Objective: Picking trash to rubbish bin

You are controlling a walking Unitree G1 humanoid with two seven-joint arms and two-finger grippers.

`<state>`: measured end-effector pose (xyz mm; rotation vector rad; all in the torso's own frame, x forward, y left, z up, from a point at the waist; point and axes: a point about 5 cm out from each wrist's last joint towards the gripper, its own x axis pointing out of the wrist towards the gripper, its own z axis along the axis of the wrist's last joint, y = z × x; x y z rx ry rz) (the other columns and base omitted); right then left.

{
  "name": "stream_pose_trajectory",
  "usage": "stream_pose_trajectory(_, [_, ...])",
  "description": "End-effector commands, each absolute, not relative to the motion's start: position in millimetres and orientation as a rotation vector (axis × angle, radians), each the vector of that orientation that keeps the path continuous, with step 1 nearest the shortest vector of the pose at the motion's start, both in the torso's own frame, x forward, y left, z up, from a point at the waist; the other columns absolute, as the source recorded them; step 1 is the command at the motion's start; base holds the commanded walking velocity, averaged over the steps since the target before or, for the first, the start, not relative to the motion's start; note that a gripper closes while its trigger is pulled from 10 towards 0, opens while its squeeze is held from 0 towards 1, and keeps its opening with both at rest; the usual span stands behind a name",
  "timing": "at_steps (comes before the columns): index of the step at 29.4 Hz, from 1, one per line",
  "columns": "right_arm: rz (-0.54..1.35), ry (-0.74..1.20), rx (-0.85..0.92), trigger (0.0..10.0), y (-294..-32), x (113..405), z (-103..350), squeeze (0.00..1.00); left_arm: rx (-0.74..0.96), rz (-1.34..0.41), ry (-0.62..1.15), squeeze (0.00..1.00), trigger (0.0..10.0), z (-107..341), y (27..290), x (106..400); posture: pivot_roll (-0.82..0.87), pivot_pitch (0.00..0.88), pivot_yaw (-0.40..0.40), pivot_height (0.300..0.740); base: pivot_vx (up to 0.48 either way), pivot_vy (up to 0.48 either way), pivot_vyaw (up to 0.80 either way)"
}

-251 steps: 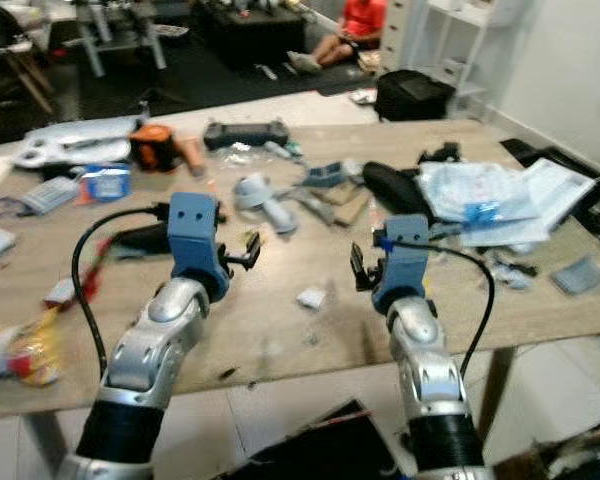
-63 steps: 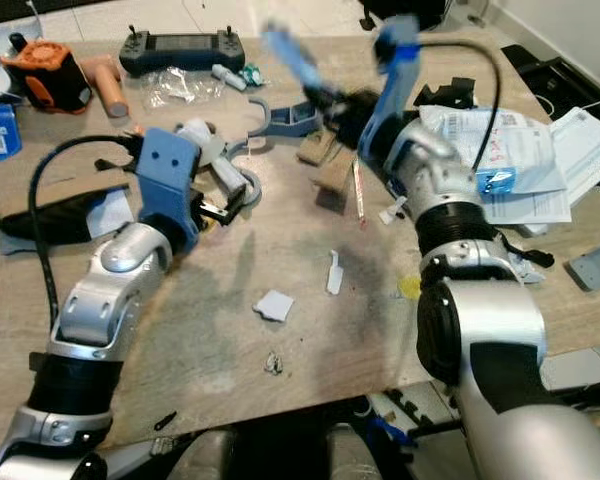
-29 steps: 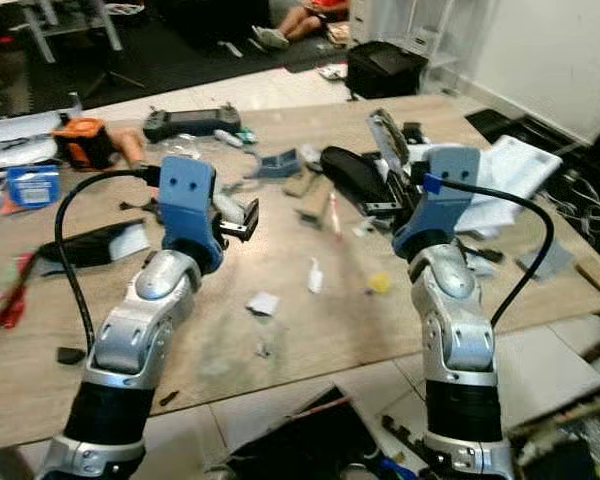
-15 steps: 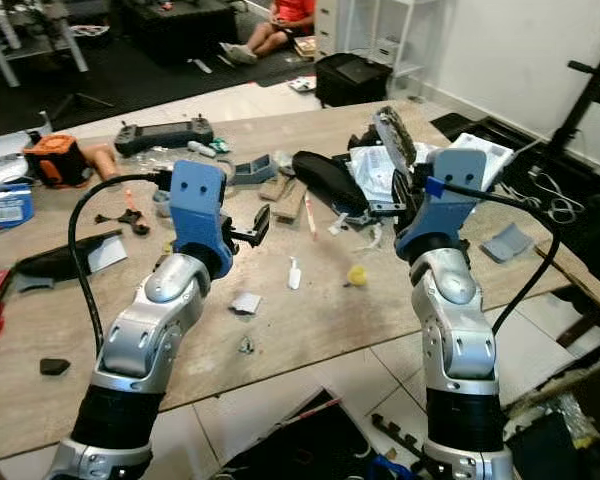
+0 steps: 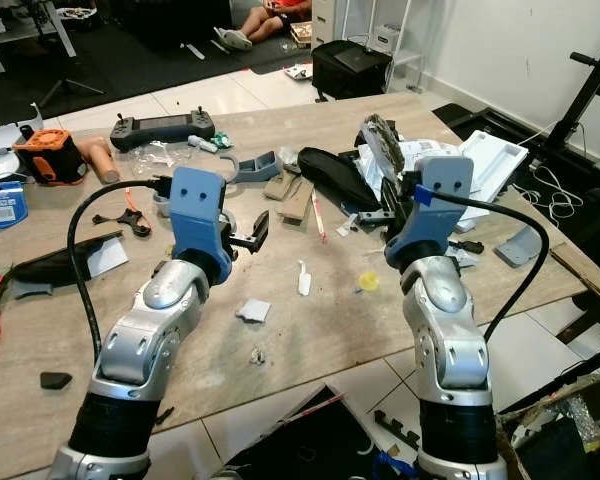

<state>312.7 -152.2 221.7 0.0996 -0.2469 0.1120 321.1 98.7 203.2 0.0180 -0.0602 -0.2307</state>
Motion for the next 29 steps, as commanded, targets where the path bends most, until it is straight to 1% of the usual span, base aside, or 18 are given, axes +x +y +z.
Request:
stream_pose_trajectory(1, [0.114, -0.243, 0.108, 10.0, -150.4, 310.0, 221.8, 0.0, -0.002, -0.241, -0.04, 0.0, 10.0, 200.3, 95.6, 320.1, 0.01, 0.115, -0.009, 0.74, 0.0, 0.0, 0.0])
stream_pose_trajectory(15, [0.096, -0.22, 0.118, 10.0, -150.3, 306.9, 216.4, 0.0, -0.007, -0.254, -0.029, 0.0, 10.0, 199.7, 94.2, 319.2, 0.01, 0.137, 0.002, 0.74, 0.0, 0.0, 0.0])
stream_pose_trajectory(29, [0.091, -0.21, 0.123, 10.0, -149.1, 303.8, 214.1, 0.0, -0.007, -0.275, -0.022, 0.0, 10.0, 199.8, 91.0, 320.3, 0.0, 0.144, 0.014, 0.74, -0.368, 0.0, 0.0])
